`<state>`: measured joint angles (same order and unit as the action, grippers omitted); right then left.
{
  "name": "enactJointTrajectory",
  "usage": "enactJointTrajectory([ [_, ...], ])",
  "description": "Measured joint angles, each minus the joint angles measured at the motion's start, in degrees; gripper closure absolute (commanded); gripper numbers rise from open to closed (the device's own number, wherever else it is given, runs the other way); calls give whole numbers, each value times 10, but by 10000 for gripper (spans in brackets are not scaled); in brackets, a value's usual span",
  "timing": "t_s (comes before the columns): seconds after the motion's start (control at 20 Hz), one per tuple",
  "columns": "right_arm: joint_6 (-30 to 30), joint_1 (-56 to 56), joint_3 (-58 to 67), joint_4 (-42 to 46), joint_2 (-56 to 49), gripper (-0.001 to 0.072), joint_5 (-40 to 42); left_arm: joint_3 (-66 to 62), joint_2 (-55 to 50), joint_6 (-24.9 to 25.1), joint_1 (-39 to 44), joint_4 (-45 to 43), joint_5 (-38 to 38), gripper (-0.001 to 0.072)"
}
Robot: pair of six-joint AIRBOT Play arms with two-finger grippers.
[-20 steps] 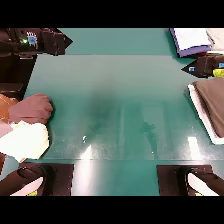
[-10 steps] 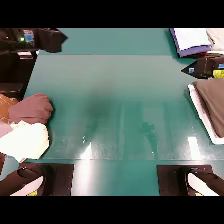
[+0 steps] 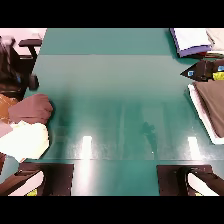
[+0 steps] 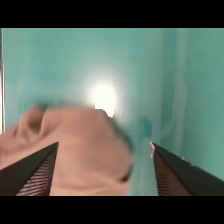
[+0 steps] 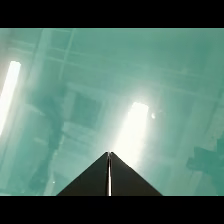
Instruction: Fold the shirts.
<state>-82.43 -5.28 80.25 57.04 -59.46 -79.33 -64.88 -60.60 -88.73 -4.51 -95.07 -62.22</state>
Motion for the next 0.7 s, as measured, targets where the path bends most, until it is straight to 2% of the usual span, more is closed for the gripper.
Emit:
enactJointTrajectory([
  [0.15, 0, 0, 0, 0, 0, 689, -1, 107, 0, -6, -27, -7, 62, 37],
  [0.3, 0, 0, 0, 0, 0, 689, -1, 161, 0, -9, -37, -12, 102, 38],
  [0.35, 0, 0, 0, 0, 0, 688, -1, 171, 0, -10, -39, -13, 110, 69],
  [0.4, 0, 0, 0, 0, 0, 689, -1, 177, 0, -10, -40, -13, 113, 336],
  [0.45, 0, 0, 0, 0, 0, 689, -2, 182, 0, -12, -41, -15, 112, 566],
  [0.5, 0, 0, 0, 0, 0, 689, -2, 183, 0, -12, -42, -15, 108, 682],
  [0.7, 0, 0, 1, -1, 2, 689, -1, 140, 9, -13, -43, -14, 64, 683],
])
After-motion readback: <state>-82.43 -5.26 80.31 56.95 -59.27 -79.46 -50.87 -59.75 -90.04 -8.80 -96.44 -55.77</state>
